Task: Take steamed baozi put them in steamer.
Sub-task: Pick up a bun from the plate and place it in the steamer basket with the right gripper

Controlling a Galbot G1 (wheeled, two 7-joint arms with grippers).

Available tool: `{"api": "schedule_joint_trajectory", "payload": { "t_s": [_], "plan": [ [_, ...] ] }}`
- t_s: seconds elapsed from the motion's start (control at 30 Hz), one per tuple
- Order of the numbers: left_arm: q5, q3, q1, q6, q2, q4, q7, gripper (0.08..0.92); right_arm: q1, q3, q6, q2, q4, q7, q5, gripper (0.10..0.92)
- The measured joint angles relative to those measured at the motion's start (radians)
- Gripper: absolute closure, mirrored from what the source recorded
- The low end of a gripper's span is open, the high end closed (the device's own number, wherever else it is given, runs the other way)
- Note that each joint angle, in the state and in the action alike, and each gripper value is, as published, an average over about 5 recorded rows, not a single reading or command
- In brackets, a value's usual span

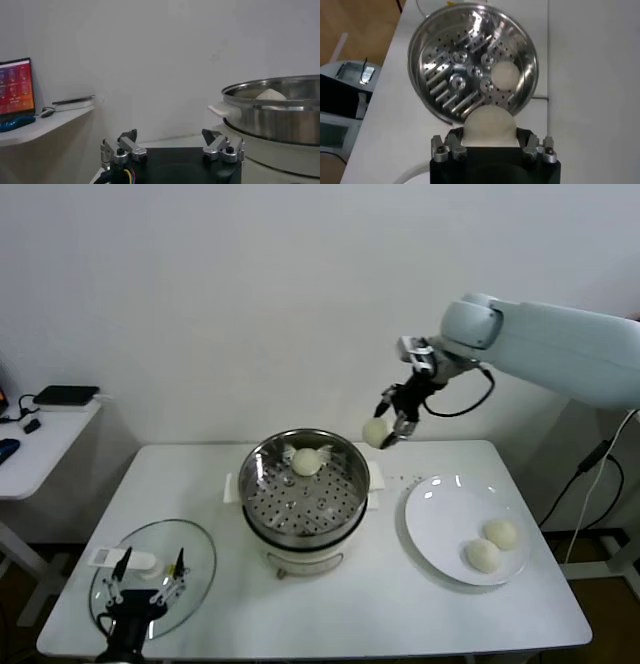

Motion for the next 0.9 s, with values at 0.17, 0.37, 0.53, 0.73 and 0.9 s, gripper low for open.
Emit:
{"api": "schedule_joint_trajectory", "payload": {
  "t_s": [0.17, 0.37, 0.53, 0.73, 0.9],
  "plan": [
    [0.0, -0.006, 0.0, 0.001, 0.0, -0.007, 0.0, 0.177, -0.025, 0.014, -0.005, 0.117, -0.061, 0.005, 0.021, 0.328],
    [0.0, -0.009, 0.001, 0.0, 0.0, -0.009, -0.001, 0.177, -0.081, 0.038, -0.011, 0.239, -0.143, 0.013, 0.02, 0.326],
    [0.0, -0.009, 0.004, -0.003, -0.001, -0.008, -0.003, 0.177, -0.135, 0.051, -0.015, 0.312, -0.194, 0.02, 0.008, 0.322],
    [0.0, -0.009, 0.008, -0.005, -0.003, -0.007, -0.003, 0.177, -0.197, 0.065, -0.017, 0.377, -0.241, 0.026, -0.01, 0.322],
    [0.0, -0.012, 0.011, -0.006, -0.004, -0.008, -0.004, 0.177, -0.241, 0.075, -0.017, 0.413, -0.27, 0.029, -0.028, 0.324]
  ]
}}
